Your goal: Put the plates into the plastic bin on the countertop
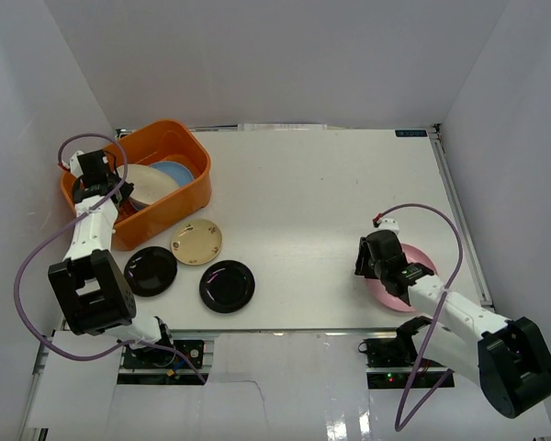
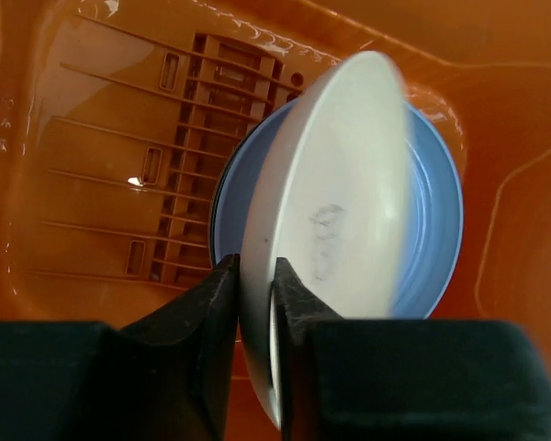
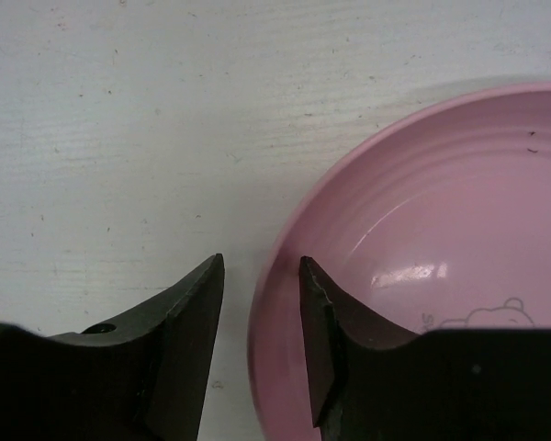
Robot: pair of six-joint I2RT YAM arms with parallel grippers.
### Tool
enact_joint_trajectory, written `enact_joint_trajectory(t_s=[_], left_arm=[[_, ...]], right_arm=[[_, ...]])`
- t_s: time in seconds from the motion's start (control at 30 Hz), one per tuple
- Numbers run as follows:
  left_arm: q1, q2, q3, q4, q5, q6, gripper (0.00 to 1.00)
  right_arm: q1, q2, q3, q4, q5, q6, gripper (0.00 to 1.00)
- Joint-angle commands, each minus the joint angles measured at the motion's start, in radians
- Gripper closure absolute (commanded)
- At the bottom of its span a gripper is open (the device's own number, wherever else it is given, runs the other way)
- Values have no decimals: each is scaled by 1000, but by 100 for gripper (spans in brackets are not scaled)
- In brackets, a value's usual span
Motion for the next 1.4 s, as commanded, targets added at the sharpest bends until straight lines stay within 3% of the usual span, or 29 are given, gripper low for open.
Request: enact_joint_trajectory(t_s=[0.0, 0.07, 0.1, 0.13, 0.23, 0.37, 0.53, 0.63, 0.73, 0.77, 0.83, 0.93, 0.97, 1.1, 1.23, 1.37], left_arm=[[4, -27, -8, 46, -12, -1, 64], [4, -42, -29, 66, -10, -1, 53], [4, -49, -32, 70, -6, -1, 47], [4, -53, -38, 78, -1, -1, 35], [4, -98, -43, 95, 49, -8, 14], [-15, -209, -57, 130, 161, -26, 4], [-82, -392, -89, 120, 163, 15, 2], [-204, -513, -135, 85, 177, 51, 2], [-384, -608, -207, 44, 209, 13, 3], [-427, -627, -260, 43, 220, -9, 4], [-554, -648, -311, 44, 221, -72, 6], [-740, -591, -367, 52, 150, -124, 8], [-789, -561, -376, 63, 135, -127, 9], [-1024, -351, -339, 133, 23, -140, 10], [-1101, -117, -241, 198, -26, -133, 14], [-1107, 99, -168, 268, -44, -130, 19]], right_arm=[[-4, 28, 3, 85, -17, 11, 57], [-4, 34, 3, 120, -38, 8, 64], [-4, 38, 5, 135, -47, 1, 74], [-4, 44, 3, 140, -75, -14, 76], [11, 90, 31, 218, -157, -26, 84], [81, 246, 116, 298, -250, -49, 88], [189, 458, 302, 318, -286, -84, 86], [255, 556, 403, 315, -296, -103, 79], [289, 593, 463, 292, -296, -115, 66], [292, 590, 471, 284, -332, -115, 55], [293, 541, 479, 257, -337, -114, 46], [290, 423, 453, 214, -287, -124, 29], [287, 388, 444, 202, -249, -130, 29], [211, 161, 361, 136, -195, -118, 38], [97, -56, 185, 91, -202, -66, 72], [65, -234, 83, 47, -246, -29, 77]])
